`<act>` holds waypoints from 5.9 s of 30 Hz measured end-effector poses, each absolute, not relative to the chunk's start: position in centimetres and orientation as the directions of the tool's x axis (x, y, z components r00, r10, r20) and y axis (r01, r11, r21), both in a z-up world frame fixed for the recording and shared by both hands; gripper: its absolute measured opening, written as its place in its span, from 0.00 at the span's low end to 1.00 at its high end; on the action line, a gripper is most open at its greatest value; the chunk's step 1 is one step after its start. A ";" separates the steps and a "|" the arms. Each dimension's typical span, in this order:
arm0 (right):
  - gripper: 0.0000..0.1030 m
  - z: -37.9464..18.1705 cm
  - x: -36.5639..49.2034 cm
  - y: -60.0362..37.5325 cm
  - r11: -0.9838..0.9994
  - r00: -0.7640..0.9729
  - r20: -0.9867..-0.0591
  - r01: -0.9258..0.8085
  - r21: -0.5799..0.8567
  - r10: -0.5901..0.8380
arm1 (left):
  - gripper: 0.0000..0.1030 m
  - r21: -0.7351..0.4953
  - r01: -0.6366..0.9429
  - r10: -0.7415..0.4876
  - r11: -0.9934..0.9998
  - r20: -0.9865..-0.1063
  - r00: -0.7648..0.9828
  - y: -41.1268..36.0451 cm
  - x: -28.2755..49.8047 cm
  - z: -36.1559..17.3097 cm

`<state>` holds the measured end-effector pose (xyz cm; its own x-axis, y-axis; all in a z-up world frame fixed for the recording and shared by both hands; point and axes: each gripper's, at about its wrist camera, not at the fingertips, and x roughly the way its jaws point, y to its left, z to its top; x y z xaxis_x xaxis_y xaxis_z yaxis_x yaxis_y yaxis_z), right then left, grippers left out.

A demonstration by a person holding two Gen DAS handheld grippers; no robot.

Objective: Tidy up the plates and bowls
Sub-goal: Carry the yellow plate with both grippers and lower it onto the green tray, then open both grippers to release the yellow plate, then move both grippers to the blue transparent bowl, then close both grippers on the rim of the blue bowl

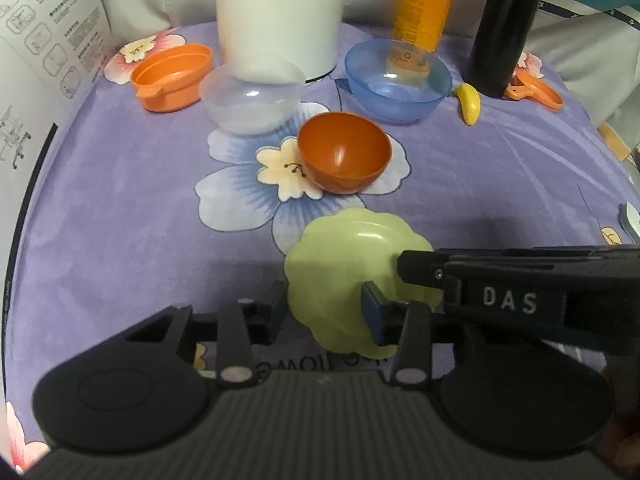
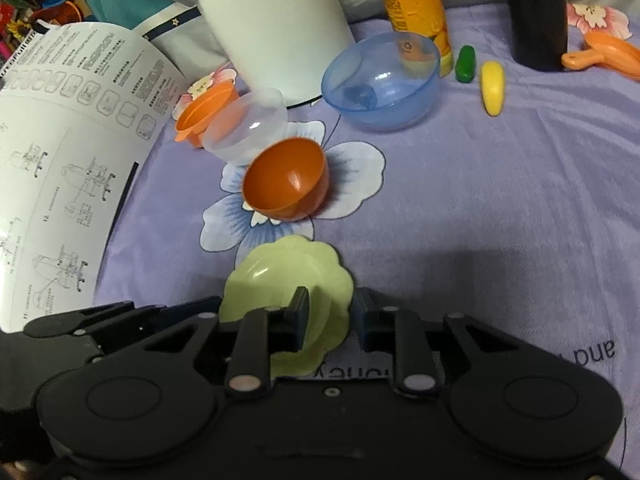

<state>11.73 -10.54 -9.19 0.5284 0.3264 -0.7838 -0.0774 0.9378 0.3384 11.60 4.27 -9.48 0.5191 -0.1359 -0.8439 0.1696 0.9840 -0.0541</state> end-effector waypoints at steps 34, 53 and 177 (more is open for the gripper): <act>0.28 -1.4 4.0 -6.3 0.934 0.532 -0.772 -0.128 0.334 0.349 | 0.32 -0.106 0.085 -0.135 0.991 -0.818 0.558 9.4 3.4 -2.4; 0.28 -3.0 -0.3 0.6 0.926 0.425 -0.827 -0.247 0.285 0.368 | 0.32 -0.128 -0.022 -0.099 0.992 -0.853 0.512 15.1 -2.2 -4.2; 0.20 -8.8 27.1 -20.5 0.860 0.641 -0.724 0.191 0.473 0.256 | 0.33 0.035 0.285 -0.141 0.958 -0.808 0.572 -3.9 30.1 -8.6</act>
